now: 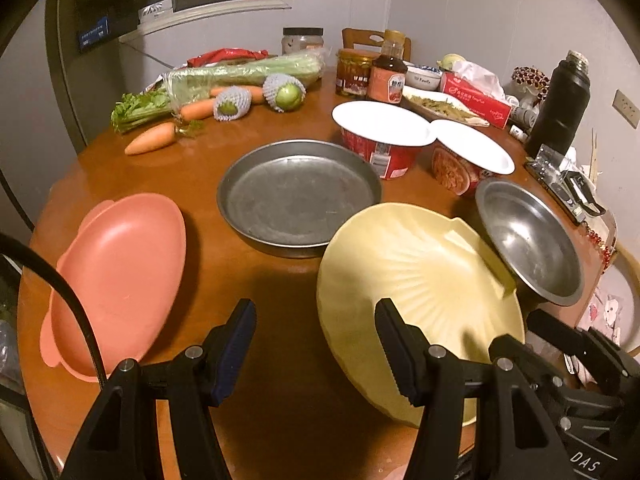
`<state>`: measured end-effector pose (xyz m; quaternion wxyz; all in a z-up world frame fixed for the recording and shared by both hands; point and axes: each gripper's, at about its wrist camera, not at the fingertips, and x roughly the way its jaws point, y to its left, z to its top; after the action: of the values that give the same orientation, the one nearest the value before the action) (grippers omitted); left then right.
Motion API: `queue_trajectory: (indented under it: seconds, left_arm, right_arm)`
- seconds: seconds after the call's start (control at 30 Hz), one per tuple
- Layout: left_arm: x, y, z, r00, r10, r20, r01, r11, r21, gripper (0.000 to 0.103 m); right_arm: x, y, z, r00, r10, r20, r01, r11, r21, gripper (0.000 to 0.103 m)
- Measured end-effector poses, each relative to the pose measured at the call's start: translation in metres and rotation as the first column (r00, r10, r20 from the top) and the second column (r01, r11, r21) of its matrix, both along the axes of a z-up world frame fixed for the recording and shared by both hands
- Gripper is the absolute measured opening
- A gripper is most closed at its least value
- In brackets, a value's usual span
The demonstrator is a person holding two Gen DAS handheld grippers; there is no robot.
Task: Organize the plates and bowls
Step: 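Grasp the rim of the cream shell-shaped plate with the left gripper, then carry the cream plate with the left gripper and lower it onto the pink plate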
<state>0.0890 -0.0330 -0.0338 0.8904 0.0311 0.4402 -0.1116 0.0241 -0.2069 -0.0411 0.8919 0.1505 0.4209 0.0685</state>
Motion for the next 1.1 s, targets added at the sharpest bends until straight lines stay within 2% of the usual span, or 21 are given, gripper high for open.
queue_trajectory:
  seconds: [0.13,0.33,0.37,0.47,0.53,0.73,1.1]
  left_arm:
    - [0.003,-0.002,-0.005,1.0,0.006,-0.009,-0.006,1.0,-0.007,0.061]
    - [0.005,-0.007,-0.012,1.0,0.006,-0.027,-0.006,1.0,0.009,0.061]
    - [0.005,-0.007,-0.012,1.0,0.006,-0.028,-0.005,1.0,0.008,0.061]
    - [0.004,-0.008,-0.014,0.999,-0.008,-0.038,0.008,1.0,-0.016,0.056]
    - [0.002,-0.01,-0.014,0.999,-0.019,-0.039,0.019,1.0,-0.022,0.049]
    - [-0.004,-0.01,-0.008,0.999,-0.03,-0.028,0.029,0.999,-0.028,0.045]
    - [-0.018,0.01,0.007,1.0,0.014,0.001,-0.014,0.999,-0.043,0.045]
  right_arm:
    - [0.006,0.002,-0.002,1.0,0.013,0.028,-0.012,0.999,-0.034,0.067]
    - [0.014,0.013,-0.006,0.997,0.059,0.056,-0.053,0.994,-0.099,0.057]
    - [0.015,0.015,-0.007,0.996,0.07,0.056,-0.064,0.993,-0.103,0.052]
    - [0.017,0.019,-0.01,0.995,0.091,0.05,-0.086,0.991,-0.099,0.048]
    - [0.016,0.021,-0.01,0.993,0.102,0.051,-0.097,0.99,-0.101,0.047]
    - [0.012,0.023,-0.006,0.992,0.109,0.06,-0.102,0.99,-0.099,0.046]
    - [0.005,0.038,0.008,0.986,0.144,0.08,-0.136,0.986,-0.098,0.046]
